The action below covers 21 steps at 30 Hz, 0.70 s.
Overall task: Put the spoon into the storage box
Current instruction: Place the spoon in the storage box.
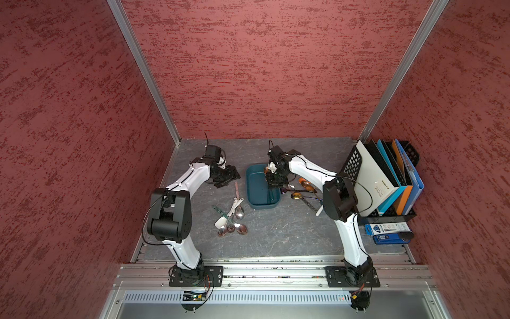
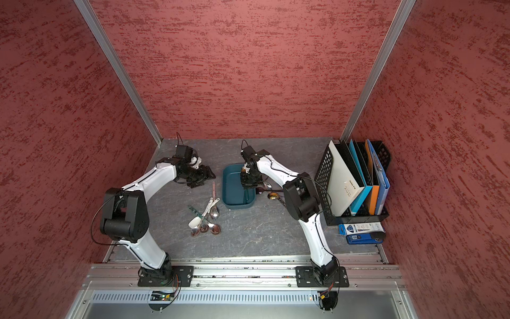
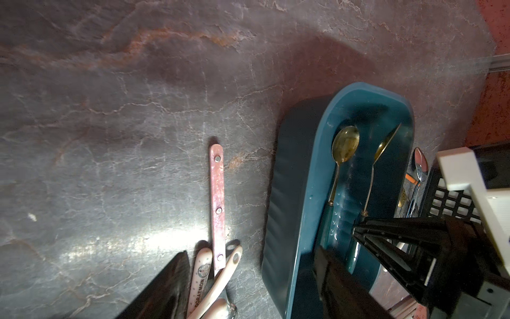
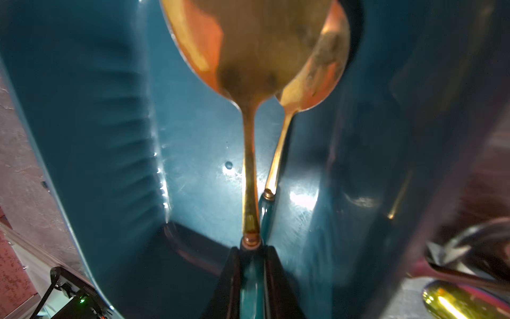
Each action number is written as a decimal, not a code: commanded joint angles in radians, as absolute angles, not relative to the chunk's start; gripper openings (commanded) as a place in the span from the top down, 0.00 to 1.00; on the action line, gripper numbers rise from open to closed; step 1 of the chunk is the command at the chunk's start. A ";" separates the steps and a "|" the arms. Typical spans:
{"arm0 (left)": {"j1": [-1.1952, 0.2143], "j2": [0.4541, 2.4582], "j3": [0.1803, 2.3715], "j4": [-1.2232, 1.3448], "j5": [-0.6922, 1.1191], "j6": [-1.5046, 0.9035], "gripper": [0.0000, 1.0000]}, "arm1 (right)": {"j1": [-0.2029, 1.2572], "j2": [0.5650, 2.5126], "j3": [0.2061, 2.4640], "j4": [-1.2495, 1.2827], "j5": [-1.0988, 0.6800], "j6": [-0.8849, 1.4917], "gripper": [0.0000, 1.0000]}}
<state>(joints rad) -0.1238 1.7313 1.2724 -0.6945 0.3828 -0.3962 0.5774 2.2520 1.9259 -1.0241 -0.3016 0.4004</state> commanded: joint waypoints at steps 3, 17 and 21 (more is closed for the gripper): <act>-0.130 1.706 1.276 -0.693 0.365 -0.389 0.25 | 0.585 2.283 1.963 -1.021 -0.230 0.430 0.90; -0.157 1.716 1.308 -0.719 0.338 -0.376 0.25 | 0.586 2.350 1.987 -1.063 -0.218 0.416 0.89; -0.168 1.718 1.322 -0.728 0.327 -0.373 0.25 | 0.587 2.365 1.996 -1.069 -0.225 0.411 0.87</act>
<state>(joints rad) -0.1566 1.7313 1.2896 -0.7136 0.3511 -0.3885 0.5835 2.3363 1.9705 -1.0485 -0.2459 0.4187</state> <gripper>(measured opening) 0.753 0.150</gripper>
